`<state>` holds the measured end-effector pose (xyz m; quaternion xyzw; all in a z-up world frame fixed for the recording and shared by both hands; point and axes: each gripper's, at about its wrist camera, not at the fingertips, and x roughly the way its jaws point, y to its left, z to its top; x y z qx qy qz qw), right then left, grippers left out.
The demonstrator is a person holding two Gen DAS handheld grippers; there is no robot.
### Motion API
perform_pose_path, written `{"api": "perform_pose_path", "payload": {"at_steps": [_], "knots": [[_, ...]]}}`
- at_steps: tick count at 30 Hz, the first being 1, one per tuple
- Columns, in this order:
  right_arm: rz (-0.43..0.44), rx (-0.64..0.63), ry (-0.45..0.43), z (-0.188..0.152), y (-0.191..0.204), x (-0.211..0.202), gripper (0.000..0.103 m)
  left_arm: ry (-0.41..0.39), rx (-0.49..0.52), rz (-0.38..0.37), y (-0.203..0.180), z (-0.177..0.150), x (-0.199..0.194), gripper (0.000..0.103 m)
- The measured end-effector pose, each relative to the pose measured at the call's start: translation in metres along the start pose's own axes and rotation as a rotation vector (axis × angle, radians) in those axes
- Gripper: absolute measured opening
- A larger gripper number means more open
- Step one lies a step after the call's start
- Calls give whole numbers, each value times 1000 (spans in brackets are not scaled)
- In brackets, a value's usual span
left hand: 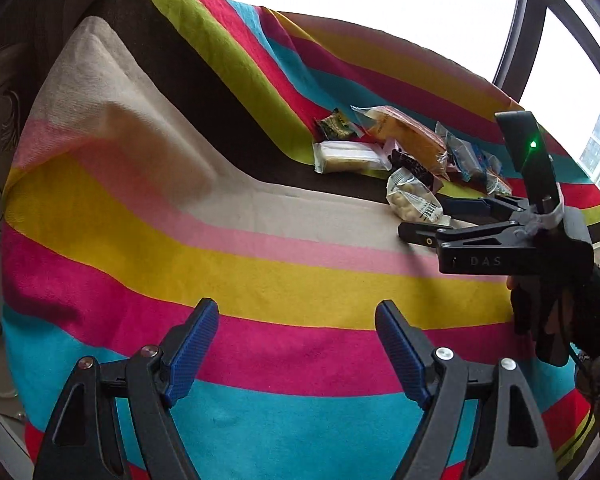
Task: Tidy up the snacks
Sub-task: 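Grasp the white nut candy packet with right tool while left tool grasps clear cake packet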
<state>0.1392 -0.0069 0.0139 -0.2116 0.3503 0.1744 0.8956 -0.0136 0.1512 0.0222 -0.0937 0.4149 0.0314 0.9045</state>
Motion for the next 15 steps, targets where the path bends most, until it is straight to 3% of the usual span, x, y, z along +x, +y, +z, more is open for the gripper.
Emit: {"api": "perform_pose_path", "payload": {"at_steps": [2, 4, 5, 7, 13, 15], "knots": [[18, -32, -19, 9, 7, 9, 91, 14, 20, -2, 1, 10, 12, 81], [31, -50, -25, 9, 11, 7, 70, 30, 55, 1, -2, 21, 28, 82], [27, -53, -38, 5, 11, 1, 55, 37, 81, 4, -6, 27, 36, 82], [18, -32, -29, -12, 10, -12, 48, 45, 146, -3, -16, 43, 53, 82], [-21, 29, -20, -89, -2, -63, 47, 30, 399, -1, -54, 100, 98, 82], [-27, 57, -15, -108, -11, -75, 47, 66, 493, 8, -64, 116, 117, 82]]}}
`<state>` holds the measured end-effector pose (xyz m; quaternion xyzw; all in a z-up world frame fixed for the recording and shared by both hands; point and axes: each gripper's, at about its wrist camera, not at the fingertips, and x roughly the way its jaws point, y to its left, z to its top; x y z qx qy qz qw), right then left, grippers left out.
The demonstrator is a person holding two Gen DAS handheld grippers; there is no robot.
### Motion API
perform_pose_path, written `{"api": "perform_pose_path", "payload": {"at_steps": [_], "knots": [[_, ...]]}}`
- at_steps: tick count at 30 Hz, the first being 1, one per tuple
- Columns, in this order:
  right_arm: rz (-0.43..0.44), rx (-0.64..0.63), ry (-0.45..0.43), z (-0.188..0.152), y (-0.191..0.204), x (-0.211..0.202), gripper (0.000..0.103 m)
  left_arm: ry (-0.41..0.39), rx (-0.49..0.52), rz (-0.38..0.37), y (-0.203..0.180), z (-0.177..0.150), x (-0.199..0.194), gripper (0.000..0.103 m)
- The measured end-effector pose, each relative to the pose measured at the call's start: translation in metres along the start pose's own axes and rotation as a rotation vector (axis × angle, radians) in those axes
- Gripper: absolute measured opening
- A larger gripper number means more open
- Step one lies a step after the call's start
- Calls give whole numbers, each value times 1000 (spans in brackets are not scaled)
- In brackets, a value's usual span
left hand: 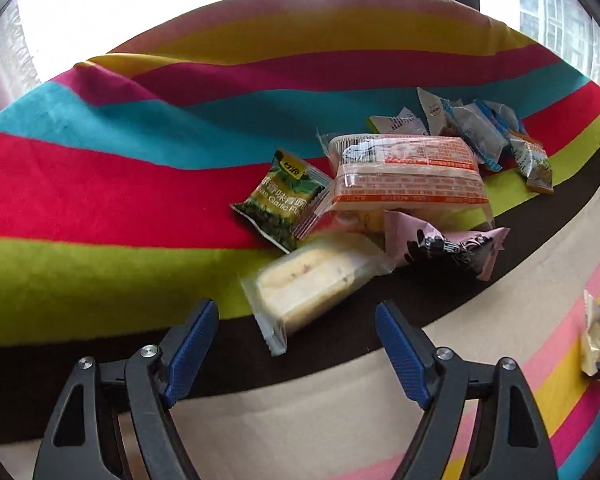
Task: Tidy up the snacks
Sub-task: 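Grasp the white nut candy packet with right tool while left tool grasps clear cake packet, then carry the candy packet and cake packet over the white box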
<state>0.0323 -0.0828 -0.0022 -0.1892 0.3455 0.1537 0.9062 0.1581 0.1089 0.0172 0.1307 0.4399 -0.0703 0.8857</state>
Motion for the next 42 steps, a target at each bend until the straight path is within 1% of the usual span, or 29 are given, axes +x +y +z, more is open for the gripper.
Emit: {"api": "perform_pose_path", "payload": {"at_steps": [1, 2, 3, 4, 5, 6, 7, 8, 9, 10, 13, 16, 18, 21, 24, 27, 29, 32, 38, 42], "knots": [[-2, 13, 0, -9, -3, -6, 47, 34, 42, -2, 0, 8, 10, 82], [-4, 23, -3, -12, -8, -9, 48, 35, 62, -24, 2, 13, 15, 87], [-10, 35, -13, -19, -11, -14, 48, 62, 79, -64, 4, 18, 20, 88], [-14, 59, -29, -21, -13, -17, 49, 82, 74, -106, 7, 22, 24, 87], [-11, 84, -55, -26, -17, -21, 49, 101, 57, -146, 10, 24, 26, 77], [-15, 86, -56, -33, -17, -32, 49, 111, 13, -196, 12, 23, 26, 49], [-25, 81, -54, -34, -16, -31, 50, 118, -32, -215, 13, 22, 23, 45], [-35, 73, -51, -35, -15, -32, 50, 125, -34, -195, 7, 16, 18, 37], [-42, 68, -47, -34, -14, -31, 50, 117, -23, -169, -3, 9, 11, 37], [-42, 68, -48, -36, -14, -31, 50, 113, -29, -161, -12, -1, 3, 37], [-34, 73, -49, -37, -17, -29, 51, 97, -121, -186, -34, -34, -24, 37], [-39, 68, -46, -34, -17, -20, 51, 62, -151, -144, -57, -61, -46, 37], [-39, 69, -46, -38, -18, -19, 51, 39, -153, -91, -70, -74, -56, 37], [-46, 64, -45, -36, -16, -17, 49, 32, -223, -106, -79, -82, -70, 37], [-59, 63, -49, -31, -12, -21, 47, 33, -228, -73, -93, -99, -88, 37], [-66, 95, -37, -32, -10, -29, 46, 37, -248, -92, -103, -114, -104, 37], [-51, 119, -53, -37, -1, -44, 46, 33, -248, -84, -107, -132, -123, 37], [-50, 123, -51, -44, 17, -60, 46, 40, -263, -103, -114, -152, -140, 37], [-41, 129, -30, -68, 44, -87, 46, 31, -248, -111, -129, -186, -173, 37], [-50, 136, -21, -85, 55, -102, 46, 24, -231, -122, -139, -198, -188, 37]]}}
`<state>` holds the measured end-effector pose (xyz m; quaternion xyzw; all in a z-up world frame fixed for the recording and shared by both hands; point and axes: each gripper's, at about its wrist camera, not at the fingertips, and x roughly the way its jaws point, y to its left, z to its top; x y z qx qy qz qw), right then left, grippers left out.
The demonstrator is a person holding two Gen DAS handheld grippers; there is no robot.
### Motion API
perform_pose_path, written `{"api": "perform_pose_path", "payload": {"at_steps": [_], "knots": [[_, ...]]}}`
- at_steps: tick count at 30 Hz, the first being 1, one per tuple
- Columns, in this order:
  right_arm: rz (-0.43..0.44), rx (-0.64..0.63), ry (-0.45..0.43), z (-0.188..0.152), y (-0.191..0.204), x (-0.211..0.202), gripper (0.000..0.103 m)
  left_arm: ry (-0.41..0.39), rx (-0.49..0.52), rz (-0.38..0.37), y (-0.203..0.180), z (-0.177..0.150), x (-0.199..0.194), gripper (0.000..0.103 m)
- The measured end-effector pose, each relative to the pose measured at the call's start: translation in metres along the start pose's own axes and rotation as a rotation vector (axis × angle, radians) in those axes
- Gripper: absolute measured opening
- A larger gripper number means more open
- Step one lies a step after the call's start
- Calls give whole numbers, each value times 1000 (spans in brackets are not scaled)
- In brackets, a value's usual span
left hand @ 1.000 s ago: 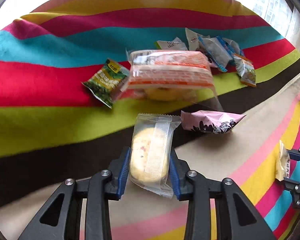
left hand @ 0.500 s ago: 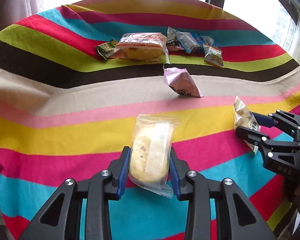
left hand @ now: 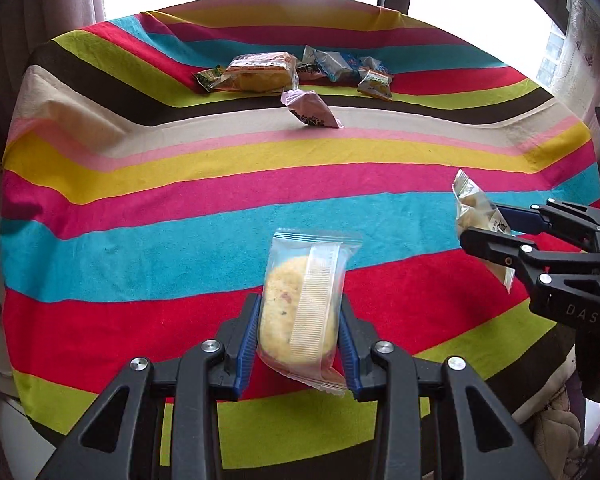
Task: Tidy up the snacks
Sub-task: 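Carry the candy packet and cake packet over the white box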
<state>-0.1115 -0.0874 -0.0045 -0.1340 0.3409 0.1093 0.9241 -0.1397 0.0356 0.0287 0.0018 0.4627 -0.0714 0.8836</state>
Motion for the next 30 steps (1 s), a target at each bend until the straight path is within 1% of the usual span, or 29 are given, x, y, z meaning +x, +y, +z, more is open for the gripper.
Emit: {"api": "perform_pose_path", "payload": {"at_steps": [6, 10, 13, 16, 23, 30], "knots": [[-21, 16, 10, -21, 3, -21, 46, -12, 46, -19, -16, -13, -14, 37], [-23, 56, 7, -33, -5, -35, 46, -14, 75, -32, -29, -19, -18, 37], [-41, 84, -5, -41, -14, -48, 46, -14, 103, -39, -41, -21, -20, 37], [-64, 115, -22, -51, -26, -63, 46, -25, 150, -39, -57, -22, -24, 37], [-117, 196, -55, -82, -55, -98, 46, -38, 235, -64, -92, -25, -30, 37], [-191, 230, -78, -120, -76, -139, 46, -65, 390, -103, -148, -28, -41, 37]]}}
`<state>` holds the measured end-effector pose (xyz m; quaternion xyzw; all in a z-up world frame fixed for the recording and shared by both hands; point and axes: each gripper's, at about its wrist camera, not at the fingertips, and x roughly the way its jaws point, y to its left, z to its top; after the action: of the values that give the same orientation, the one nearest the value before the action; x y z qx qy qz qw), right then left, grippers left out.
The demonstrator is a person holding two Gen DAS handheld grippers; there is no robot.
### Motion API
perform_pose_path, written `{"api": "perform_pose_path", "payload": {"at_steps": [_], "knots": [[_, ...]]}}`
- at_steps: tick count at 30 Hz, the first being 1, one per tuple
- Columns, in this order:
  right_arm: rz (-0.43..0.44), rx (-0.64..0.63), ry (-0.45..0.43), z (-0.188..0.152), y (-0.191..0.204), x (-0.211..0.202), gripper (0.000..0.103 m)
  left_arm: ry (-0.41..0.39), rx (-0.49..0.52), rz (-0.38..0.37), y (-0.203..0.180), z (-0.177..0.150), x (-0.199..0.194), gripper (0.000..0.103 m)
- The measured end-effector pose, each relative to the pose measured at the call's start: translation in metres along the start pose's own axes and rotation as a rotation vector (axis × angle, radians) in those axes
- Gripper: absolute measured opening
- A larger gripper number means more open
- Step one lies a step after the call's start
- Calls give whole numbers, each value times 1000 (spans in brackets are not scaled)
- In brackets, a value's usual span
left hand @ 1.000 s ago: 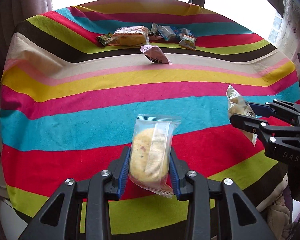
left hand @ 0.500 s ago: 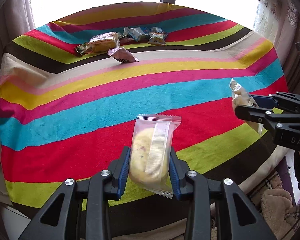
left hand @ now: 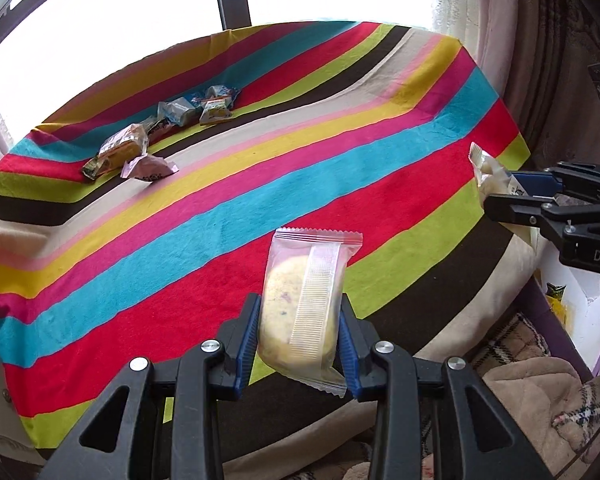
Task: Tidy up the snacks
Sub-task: 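Carry the candy packet and cake packet over the white box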
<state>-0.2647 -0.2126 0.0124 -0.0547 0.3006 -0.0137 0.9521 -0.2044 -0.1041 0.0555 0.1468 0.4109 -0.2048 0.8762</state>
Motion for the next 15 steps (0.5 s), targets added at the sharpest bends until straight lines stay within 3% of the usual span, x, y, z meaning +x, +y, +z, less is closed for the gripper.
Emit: {"api": "perform_pose_path", "payload": {"at_steps": [7, 15], "knots": [[-76, 77, -17, -35, -40, -38, 46, -6, 178, -76, -69, 18, -1, 37], [-168, 204, -28, -82, -89, -86, 46, -23, 361, -220, -154, 42, -10, 37]]}}
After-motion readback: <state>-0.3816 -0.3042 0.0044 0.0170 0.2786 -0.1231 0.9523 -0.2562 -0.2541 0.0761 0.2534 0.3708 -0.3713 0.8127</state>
